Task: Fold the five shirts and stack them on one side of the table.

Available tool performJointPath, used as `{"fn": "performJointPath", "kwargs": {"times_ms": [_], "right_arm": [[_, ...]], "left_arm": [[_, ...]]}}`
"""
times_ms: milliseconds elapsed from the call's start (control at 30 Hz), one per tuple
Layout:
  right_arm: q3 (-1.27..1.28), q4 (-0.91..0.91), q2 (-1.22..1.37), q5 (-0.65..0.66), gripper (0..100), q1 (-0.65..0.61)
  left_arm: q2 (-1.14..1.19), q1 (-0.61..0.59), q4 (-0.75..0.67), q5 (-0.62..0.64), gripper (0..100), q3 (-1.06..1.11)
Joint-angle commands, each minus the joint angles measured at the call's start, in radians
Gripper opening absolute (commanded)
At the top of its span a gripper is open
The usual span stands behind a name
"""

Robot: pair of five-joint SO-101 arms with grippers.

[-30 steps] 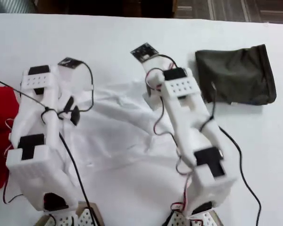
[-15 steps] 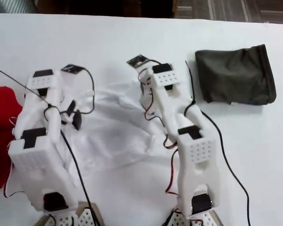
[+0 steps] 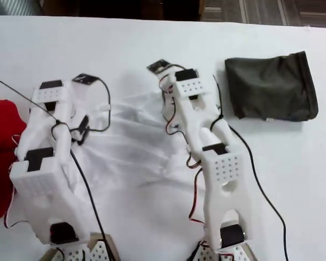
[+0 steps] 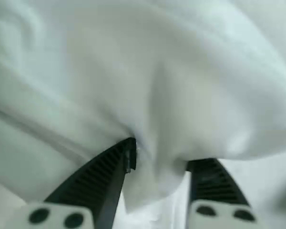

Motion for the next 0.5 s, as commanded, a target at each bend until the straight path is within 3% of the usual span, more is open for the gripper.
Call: {"fn": "performJointPath", "kwargs": {"times_ms": [0, 167, 467], "right_arm": [[-0.021, 0.01, 0.012, -0.006, 1.6, -0.008], [-0.072, 0.01, 0.01, -0.006, 2.1, -0.007], [-0.353, -0.067, 0.013, 0.003, 2.0, 0.062]], "left_arm": [[0.009, -0.006, -0.034, 0.008, 3, -0.018], [0.009, -0.006, -0.015, 0.008, 3, -0.093], [0.017, -0.002, 0.043, 0.008, 3, -0.463]]}}
